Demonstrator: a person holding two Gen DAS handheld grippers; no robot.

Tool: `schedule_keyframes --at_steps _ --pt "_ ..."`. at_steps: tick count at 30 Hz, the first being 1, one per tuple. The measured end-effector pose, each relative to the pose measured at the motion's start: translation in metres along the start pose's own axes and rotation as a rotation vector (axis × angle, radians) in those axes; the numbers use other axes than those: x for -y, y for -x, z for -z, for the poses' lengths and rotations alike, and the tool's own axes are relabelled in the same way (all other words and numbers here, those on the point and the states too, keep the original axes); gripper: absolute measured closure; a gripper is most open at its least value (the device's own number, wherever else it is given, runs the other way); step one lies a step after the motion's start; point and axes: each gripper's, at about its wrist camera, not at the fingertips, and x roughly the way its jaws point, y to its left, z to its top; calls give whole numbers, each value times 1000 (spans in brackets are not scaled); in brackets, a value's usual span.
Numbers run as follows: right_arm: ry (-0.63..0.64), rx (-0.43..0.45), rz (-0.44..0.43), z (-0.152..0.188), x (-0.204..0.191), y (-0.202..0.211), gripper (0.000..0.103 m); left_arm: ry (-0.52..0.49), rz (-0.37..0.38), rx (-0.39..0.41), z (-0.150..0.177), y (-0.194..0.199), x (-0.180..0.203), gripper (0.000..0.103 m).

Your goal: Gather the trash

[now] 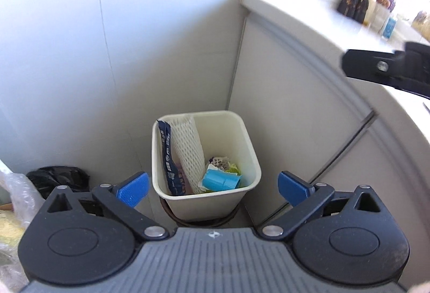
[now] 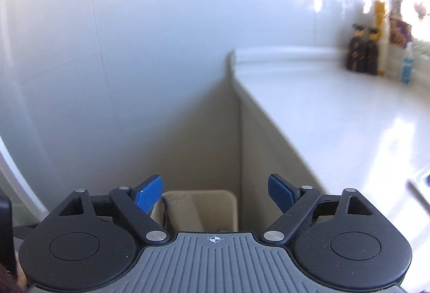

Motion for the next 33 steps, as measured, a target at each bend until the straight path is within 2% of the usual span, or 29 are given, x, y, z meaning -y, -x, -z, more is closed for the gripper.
schedule_keyframes --at_steps 4,6,10,14,19,33 --pt "-14 65 59 0 11 38 10 10 -20 28 -1 24 11 0" --pt "-23 95 121 -1 18 60 4 18 -42 47 2 28 16 0" --pt "-20 109 168 -3 25 79 3 23 -61 81 6 53 29 0" --pt "-44 102 220 -6 37 99 2 25 -51 71 9 62 41 0" --pt "-64 114 242 -3 48 107 2 30 -27 66 7 68 48 0" --pt "-85 117 266 2 57 109 2 32 -43 103 9 76 60 0"
